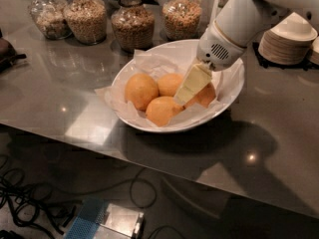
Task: Pick orange from white bowl
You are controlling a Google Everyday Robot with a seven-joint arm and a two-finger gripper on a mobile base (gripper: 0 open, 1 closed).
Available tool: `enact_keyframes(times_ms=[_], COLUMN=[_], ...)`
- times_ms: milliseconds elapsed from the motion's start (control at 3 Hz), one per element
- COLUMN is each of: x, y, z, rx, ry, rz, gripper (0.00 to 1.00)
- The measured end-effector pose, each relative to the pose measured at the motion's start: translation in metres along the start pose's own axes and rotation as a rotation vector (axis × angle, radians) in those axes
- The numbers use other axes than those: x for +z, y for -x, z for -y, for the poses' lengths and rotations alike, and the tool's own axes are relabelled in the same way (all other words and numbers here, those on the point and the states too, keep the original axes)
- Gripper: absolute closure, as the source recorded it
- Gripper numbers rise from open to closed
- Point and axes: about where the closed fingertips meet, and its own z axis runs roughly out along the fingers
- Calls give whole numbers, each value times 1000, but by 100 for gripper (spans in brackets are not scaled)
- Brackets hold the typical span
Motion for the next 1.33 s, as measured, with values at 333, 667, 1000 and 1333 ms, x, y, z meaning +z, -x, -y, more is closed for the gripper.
enact_keyframes(times_ms=[333,667,1000,1333], x=[15,14,32,28], y=[0,1,-15,-13], z=[-7,-8,-19,-20], rx=[-2,-2,14,16], ry=[11,11,14,4], rz=[-8,-8,-68,-71], gripper=[14,0,4,7])
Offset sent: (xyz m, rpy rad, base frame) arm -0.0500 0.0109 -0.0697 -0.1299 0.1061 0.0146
